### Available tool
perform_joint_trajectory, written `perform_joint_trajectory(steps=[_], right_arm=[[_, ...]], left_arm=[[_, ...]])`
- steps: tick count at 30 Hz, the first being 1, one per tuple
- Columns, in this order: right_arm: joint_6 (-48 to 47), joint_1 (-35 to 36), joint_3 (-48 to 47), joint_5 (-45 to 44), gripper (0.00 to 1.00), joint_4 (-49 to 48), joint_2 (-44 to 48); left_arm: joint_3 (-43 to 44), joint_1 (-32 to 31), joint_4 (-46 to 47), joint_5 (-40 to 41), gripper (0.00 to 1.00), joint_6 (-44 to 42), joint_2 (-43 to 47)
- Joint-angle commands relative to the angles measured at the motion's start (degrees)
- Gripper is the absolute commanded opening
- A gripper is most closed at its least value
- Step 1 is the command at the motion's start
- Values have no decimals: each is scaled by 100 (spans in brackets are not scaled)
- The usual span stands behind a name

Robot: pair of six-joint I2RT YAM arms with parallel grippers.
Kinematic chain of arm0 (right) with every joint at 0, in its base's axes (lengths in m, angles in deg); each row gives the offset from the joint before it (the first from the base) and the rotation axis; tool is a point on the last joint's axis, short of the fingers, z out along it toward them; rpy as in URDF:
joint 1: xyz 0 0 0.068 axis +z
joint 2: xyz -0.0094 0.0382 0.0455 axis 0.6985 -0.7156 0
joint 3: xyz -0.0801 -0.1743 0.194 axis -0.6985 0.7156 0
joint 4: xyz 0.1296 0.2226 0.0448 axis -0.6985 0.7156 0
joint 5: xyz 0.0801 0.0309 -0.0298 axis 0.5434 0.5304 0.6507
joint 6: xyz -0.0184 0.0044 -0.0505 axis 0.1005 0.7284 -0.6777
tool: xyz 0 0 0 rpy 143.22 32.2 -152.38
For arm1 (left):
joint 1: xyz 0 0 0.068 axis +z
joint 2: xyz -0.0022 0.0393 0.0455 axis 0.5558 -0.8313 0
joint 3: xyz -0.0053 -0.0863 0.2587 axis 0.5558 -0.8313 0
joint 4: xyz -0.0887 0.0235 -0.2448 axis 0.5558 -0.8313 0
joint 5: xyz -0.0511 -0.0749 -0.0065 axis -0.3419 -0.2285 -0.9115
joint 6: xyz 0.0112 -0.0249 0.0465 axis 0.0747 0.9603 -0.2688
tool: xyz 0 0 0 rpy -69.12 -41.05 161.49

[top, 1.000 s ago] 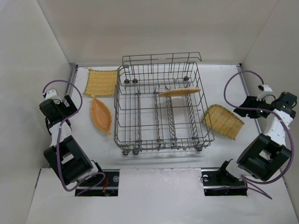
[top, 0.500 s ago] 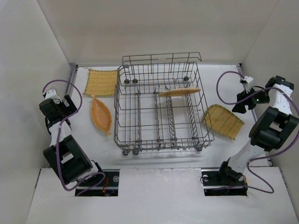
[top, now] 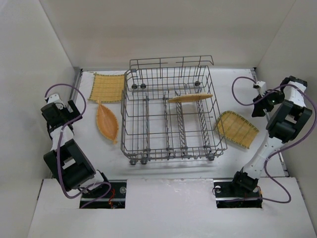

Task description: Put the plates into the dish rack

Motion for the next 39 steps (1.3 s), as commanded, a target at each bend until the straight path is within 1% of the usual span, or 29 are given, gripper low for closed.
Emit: perform_joint_trajectory(steps=[1, 4, 17, 20, 24, 26, 27, 28, 31, 33, 34, 39], right_arm=[[-99, 85, -266, -245, 76, 2350, -104], [-107, 208, 14, -342, 78, 2377, -114], [-28, 630, 726, -61, 78, 2368, 159], [-28, 665, 894, -96, 77, 2359, 159], [7, 691, 1008, -122, 71, 2350, 150], [24, 718, 1008, -148, 65, 2350, 107], [25, 718, 1017, -183, 57, 2350, 80], [33, 718, 1035, -245, 45, 2350, 54], [16, 691, 1079, -368, 17, 2333, 10], [33, 674, 1096, -386, 3, 2280, 62], [33, 674, 1105, -386, 0, 2245, 97], [191, 674, 1096, -184, 0, 1956, 571]], left_arm=[[273, -2, -57, 17, 100, -12, 1], [308, -11, -110, 26, 100, -30, -43], [387, -20, -171, 52, 100, -39, -122], [396, -38, -180, 52, 100, -56, -139], [405, -46, -198, 96, 100, -56, -140], [396, -46, -189, 114, 100, -56, -131], [387, -46, -180, 140, 100, -56, -122], [387, -46, -172, 149, 100, -56, -113], [378, -46, -171, 149, 100, -56, -113], [378, -46, -163, 149, 100, -56, -113], [378, -46, -171, 149, 100, -56, -113], [396, -46, -189, 158, 100, -56, -131]])
